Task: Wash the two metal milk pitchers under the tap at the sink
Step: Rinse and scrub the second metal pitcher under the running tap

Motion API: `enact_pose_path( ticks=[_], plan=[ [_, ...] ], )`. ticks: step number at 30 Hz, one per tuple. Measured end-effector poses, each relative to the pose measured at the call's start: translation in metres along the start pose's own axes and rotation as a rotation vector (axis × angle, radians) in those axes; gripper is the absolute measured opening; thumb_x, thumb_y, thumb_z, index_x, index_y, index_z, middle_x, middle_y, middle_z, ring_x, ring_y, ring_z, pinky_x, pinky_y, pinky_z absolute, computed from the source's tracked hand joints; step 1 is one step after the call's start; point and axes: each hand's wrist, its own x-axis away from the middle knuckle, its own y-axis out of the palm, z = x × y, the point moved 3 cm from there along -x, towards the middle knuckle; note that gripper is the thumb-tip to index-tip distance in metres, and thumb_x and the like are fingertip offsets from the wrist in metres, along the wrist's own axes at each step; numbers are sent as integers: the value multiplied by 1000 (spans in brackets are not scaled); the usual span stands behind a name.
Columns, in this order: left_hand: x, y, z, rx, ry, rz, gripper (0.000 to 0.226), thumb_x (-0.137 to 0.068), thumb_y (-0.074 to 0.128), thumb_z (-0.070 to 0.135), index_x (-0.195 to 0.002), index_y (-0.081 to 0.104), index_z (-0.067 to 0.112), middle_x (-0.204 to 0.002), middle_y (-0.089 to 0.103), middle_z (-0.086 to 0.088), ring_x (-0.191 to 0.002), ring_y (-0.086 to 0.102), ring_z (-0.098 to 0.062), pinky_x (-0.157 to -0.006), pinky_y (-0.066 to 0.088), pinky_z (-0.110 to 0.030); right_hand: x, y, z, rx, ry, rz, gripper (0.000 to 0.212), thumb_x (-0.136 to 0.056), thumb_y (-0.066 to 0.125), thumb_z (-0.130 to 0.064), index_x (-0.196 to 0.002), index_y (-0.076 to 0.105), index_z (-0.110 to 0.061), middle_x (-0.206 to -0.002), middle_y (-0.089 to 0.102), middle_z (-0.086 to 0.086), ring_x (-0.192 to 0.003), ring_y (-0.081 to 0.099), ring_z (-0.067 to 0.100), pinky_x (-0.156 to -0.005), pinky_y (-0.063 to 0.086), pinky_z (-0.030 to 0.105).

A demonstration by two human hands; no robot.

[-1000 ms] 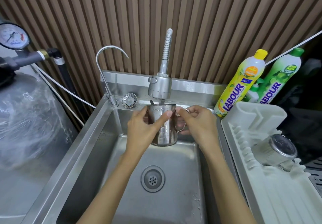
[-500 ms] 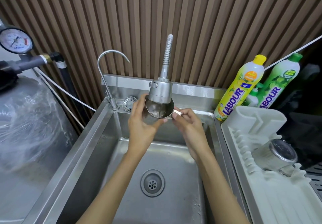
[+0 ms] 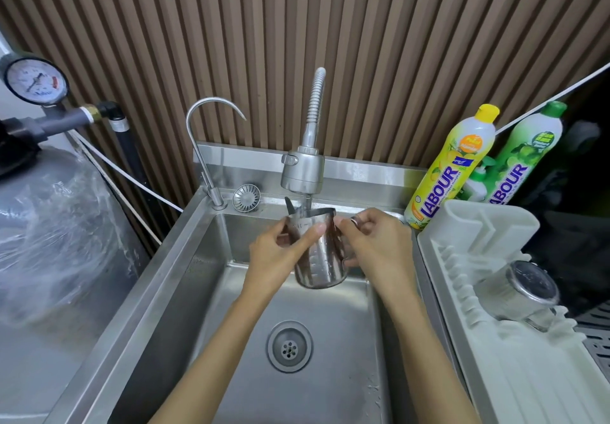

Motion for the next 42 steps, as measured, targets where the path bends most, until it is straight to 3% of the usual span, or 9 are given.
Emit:
enact_pose_path(
  ticks=[4,10,14,17,23,29,33,39,42],
  plan=[
    [-9,8,-3,176,32,-156,45,-62,82,36,-104,67,26,-98,74,6,-101,66,-10,-91,47,-23,5,-2,-19,239,-169,60,17,-86,64,-28,-77,54,-16,-75,64,1,-76,56,21,-66,38,28],
    [-16,4,12,307,204,38,64,-64,80,-6,-116,53,19,-112,63,1,-100,62,2,-82,46,-8,-7,13,-1,-331,-69,-98,24,-87,60,-5,-72,45,-16,-102,67,-14,-93,63,1,-76,44,6],
    [-10,-13,21,84,376,171,79,-54,86,17,-125,51,22,-113,53,17,-108,55,1,-92,42,-14,-5,27,13,-612,34,-259,16,-89,59,-6,-76,48,-8,-113,68,-3,-102,64,3,-91,47,20],
    [-1,-18,31,-65,434,242,83,-51,90,27,-126,54,18,-106,48,13,-98,47,17,-84,37,-1,1,32,18,-751,102,-293,10,-90,57,-10,-83,53,-4,-96,71,10,-93,67,17,-91,53,34],
    [7,-14,31,-278,190,315,88,-39,61,80,-107,63,24,-90,41,6,-88,49,-12,-79,40,-20,6,24,15,-605,200,-187,18,-85,67,-20,-80,59,-4,-75,72,8,-61,69,16,-57,60,35],
    [4,-3,12,67,-16,9,29,-65,82,43,-86,72,26,-80,72,12,-77,67,0,-69,45,-9,2,-2,1,-73,15,24,27,-77,69,-39,-67,58,-17,-70,71,4,-71,70,26,-66,58,45],
    [-5,3,6,332,-90,-212,39,-60,84,20,-96,71,19,-90,75,7,-91,67,-7,-92,44,-23,10,-6,-18,146,-142,92,20,-82,67,-32,-70,57,-19,-75,71,3,-76,65,23,-74,51,36],
    [-18,7,11,405,80,-51,62,-62,77,-12,-116,57,10,-105,70,-1,-99,64,-11,-85,51,-18,-3,13,5,-465,27,-96,23,-87,61,-7,-70,49,-16,-112,69,-5,-97,65,2,-80,47,14],
    [-19,-1,17,236,228,103,79,-53,84,2,-126,53,9,-117,62,-6,-105,60,-13,-95,47,-22,-7,31,20,-784,118,-270,20,-90,55,-3,-74,47,-11,-118,66,1,-106,63,6,-95,47,23]
  ],
)
